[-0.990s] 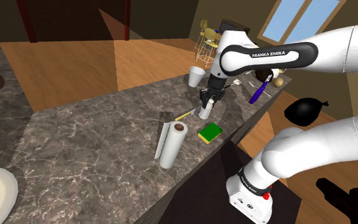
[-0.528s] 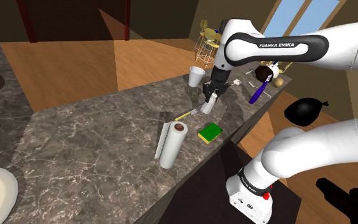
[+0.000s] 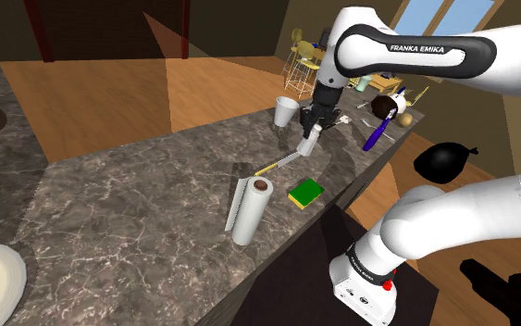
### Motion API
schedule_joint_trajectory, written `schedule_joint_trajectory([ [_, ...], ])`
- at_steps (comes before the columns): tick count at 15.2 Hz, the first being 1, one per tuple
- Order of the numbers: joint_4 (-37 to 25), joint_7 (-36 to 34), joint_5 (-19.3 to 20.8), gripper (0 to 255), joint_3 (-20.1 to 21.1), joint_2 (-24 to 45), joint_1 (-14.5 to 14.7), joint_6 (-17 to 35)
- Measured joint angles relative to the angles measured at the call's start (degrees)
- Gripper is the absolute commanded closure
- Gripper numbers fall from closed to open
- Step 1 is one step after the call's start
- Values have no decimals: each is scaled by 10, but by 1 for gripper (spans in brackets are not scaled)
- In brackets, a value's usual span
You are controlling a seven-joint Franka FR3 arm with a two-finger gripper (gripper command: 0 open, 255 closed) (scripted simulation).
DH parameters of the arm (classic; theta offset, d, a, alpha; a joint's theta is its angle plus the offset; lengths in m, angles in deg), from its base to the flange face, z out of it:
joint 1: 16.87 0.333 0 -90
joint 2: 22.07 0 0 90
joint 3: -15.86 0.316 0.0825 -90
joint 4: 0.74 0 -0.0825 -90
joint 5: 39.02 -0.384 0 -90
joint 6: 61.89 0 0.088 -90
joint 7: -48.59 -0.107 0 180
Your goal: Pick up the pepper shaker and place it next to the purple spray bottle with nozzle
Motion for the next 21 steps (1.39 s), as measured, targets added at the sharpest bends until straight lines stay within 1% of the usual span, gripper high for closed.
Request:
schedule_joint_trajectory([
  [9, -66, 1, -1, 255, 1, -4, 0, -70],
  [21, -170, 3, -2, 255, 3, 10, 1, -161],
])
